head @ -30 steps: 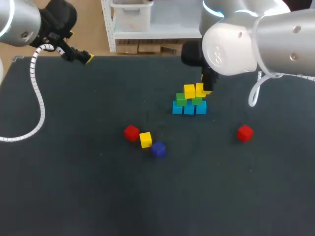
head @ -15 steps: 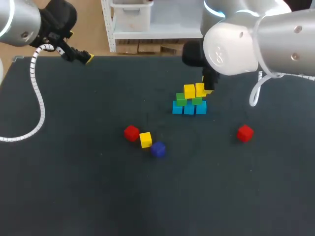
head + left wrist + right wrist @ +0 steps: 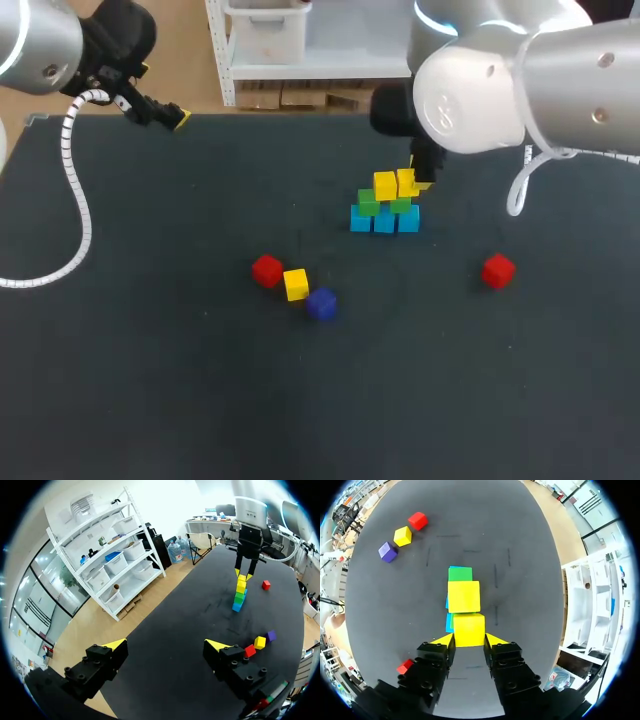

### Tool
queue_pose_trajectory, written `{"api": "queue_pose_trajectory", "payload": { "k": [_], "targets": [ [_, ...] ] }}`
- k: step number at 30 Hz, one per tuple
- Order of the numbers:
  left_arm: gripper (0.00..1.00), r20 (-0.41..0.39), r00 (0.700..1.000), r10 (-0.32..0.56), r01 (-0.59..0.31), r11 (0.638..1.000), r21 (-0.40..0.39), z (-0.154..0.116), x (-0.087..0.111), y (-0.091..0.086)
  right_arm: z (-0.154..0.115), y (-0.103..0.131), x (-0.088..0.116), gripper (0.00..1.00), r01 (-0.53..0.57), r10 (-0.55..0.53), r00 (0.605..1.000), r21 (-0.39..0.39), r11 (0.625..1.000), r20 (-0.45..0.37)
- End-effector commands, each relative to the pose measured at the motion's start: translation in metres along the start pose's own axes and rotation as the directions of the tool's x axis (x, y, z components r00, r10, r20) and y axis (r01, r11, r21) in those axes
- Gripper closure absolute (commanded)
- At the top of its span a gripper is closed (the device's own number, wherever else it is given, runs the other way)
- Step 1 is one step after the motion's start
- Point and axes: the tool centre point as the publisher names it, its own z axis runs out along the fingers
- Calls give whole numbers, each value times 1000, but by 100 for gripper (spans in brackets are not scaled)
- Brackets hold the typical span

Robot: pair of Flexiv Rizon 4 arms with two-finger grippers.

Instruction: Place the blue cubes, place green cubes on the blue cubes, place the yellow cubes on the green cubes, then place the red cubes on the yellow cubes, and place purple cube on the red cubes.

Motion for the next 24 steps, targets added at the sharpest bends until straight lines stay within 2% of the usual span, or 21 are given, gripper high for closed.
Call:
{"api": "queue_pose_trajectory", "payload": {
  "k": [1, 10, 24],
  "targets": [
    [0, 5, 1000, 3, -3, 1000, 5, 0, 1, 1, 0, 2, 1, 68, 7, -7, 1000, 1, 1000, 4],
    [0, 5, 1000, 3, -3, 1000, 5, 0, 1, 1, 0, 5, 1, 63, 32, -32, 999, -4, 999, 6],
    [0, 5, 1000, 3, -3, 1000, 5, 0, 1, 1, 0, 5, 0, 62, 30, -30, 999, -6, 1000, 11]
  ]
}}
